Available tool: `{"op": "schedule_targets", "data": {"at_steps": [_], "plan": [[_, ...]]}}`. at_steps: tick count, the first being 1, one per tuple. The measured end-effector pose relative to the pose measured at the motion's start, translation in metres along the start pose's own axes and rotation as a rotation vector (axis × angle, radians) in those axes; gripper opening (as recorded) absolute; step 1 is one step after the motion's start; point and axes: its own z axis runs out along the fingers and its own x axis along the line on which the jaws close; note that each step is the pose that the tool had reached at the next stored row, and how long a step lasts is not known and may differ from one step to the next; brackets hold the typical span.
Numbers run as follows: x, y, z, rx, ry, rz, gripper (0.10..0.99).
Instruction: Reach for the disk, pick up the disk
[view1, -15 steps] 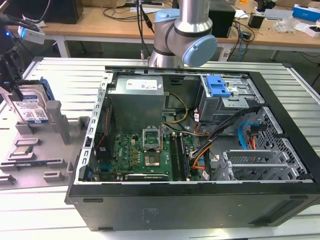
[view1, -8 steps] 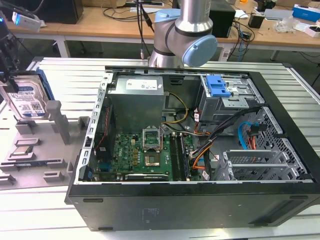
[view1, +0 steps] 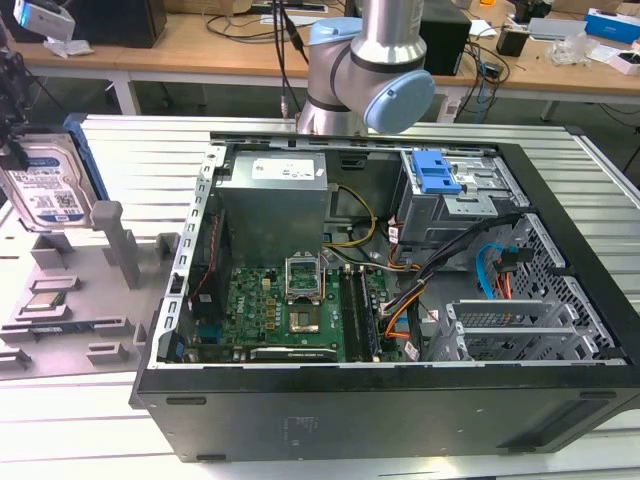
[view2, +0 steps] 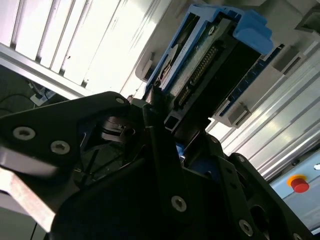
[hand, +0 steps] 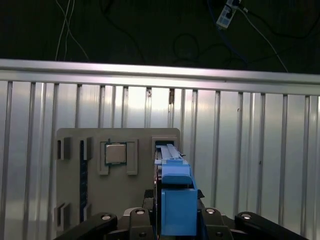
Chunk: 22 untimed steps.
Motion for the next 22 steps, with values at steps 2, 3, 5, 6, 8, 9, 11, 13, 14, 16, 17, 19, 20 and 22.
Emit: {"op": "schedule_targets", "data": {"at_steps": [2, 3, 5, 6, 8, 9, 11, 13, 14, 16, 17, 19, 20, 22], "plan": [[0.0000, 0.0001, -0.0039, 0.000, 0.0000, 0.000, 0.369], [0.0000, 0.0002, -0.0055, 0.000, 0.0000, 0.000, 0.369], [0.0000, 0.0003, -0.0091, 0.000, 0.0000, 0.000, 0.369], [0.0000, 0.0003, -0.0105, 0.000, 0.0000, 0.000, 0.369], [0.0000, 0.0004, -0.0168, 0.000, 0.0000, 0.000, 0.369], [0.0000, 0.0005, -0.0194, 0.000, 0.0000, 0.000, 0.369], [0.0000, 0.0006, -0.0236, 0.000, 0.0000, 0.000, 0.369], [0.0000, 0.0006, -0.0269, 0.000, 0.0001, 0.000, 0.369], [0.0001, 0.0007, -0.0283, 0.000, 0.0000, 0.000, 0.369], [0.0001, 0.0007, -0.0312, 0.000, 0.0000, 0.000, 0.369], [0.0001, 0.0008, -0.0331, 0.000, 0.0000, 0.000, 0.369], [0.0001, 0.0009, -0.0384, 0.000, 0.0000, 0.000, 0.369], [0.0001, 0.0009, -0.0407, 0.000, 0.0000, 0.000, 0.369], [0.0001, 0.0009, -0.0444, 0.000, 0.0000, 0.000, 0.369]]}}
